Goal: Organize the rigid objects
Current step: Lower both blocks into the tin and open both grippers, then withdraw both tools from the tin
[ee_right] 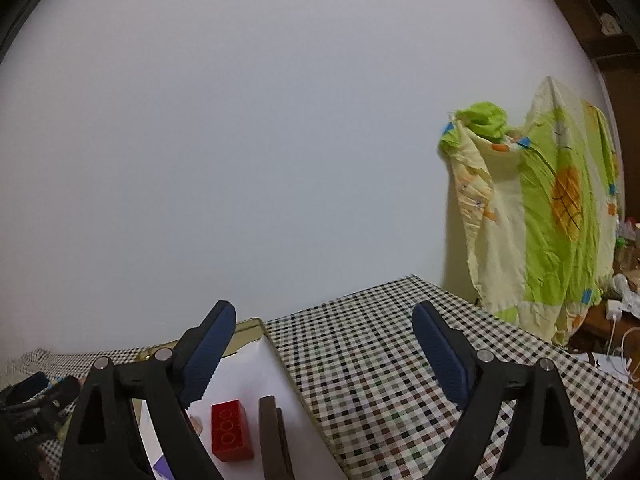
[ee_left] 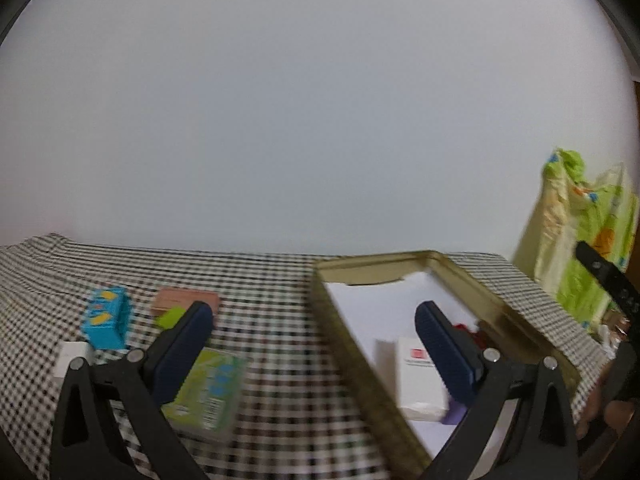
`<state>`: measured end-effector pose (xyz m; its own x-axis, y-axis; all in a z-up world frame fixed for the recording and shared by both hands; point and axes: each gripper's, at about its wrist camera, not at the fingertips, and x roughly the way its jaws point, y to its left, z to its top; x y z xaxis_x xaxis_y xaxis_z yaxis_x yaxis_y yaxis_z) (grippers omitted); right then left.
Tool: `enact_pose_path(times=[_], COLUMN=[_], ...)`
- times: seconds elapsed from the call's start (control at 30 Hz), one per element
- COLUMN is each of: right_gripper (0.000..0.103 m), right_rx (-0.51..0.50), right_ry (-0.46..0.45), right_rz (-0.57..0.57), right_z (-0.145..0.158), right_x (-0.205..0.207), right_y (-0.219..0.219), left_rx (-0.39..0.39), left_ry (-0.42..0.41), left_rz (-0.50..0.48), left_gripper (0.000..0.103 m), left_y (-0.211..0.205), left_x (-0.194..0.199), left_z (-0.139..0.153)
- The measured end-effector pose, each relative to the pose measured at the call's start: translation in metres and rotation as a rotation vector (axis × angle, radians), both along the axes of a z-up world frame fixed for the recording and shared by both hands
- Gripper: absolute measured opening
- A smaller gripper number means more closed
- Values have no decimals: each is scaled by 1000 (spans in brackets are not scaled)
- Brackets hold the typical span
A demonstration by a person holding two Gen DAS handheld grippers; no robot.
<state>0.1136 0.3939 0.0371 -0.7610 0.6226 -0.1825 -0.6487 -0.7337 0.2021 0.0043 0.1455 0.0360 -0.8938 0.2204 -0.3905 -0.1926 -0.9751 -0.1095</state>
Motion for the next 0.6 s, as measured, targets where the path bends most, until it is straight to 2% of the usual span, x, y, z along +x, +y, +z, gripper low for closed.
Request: enact_pose_path(times=[0.13, 0.23, 0.33, 0.6], right_gripper=[92, 97, 97, 97], right_rx=[22, 50, 89, 178], right_ry=[35, 86, 84, 36], right_rz=[-56, -106, -139, -170], right_z=[0, -2, -1, -3], right_x=[8, 17, 17, 12], right_y=[-2, -7, -11, -33], left_rx=[-35, -84, -129, -102], left_ry=[26, 56, 77, 62], left_rz=[57, 92, 107, 101], left_gripper=[102, 102, 102, 102], left_y=[-5, -5, -5, -12], left_x=[1, 3, 4, 4], left_z=[-3, -5, -7, -4])
